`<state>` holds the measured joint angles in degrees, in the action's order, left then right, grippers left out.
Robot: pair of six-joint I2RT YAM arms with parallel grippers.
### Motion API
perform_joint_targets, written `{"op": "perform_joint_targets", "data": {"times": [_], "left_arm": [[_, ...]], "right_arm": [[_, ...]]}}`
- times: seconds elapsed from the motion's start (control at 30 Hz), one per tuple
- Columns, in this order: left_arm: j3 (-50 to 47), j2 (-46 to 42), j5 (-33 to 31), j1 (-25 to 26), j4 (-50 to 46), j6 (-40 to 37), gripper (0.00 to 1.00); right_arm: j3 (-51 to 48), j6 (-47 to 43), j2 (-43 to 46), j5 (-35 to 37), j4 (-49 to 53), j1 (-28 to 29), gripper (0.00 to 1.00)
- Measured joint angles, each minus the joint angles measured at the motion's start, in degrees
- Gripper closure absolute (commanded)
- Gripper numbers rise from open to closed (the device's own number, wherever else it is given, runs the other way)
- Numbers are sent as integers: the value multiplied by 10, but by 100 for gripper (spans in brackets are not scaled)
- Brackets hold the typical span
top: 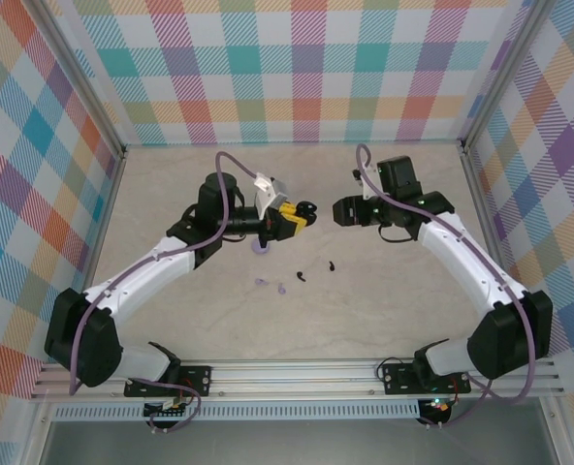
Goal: Insert the wireless bluetooth earbuds into the charging case
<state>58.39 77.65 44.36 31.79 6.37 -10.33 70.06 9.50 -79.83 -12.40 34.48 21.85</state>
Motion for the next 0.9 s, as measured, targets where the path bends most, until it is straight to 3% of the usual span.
{"op": "perform_joint_targets", "data": {"times": [0.23,0.53,0.9], "left_arm": [[-43,-39,-11,1,13,34,88],[-84,-82,-43,9,14,70,90],[-89,-83,-65,19,13,95,90]], "right_arm": [[-53,13,-60,-7,7,0,52],[-97,33,-124,-72,-3,8,73],[-97,38,-180,-45,-5,18,78]]}}
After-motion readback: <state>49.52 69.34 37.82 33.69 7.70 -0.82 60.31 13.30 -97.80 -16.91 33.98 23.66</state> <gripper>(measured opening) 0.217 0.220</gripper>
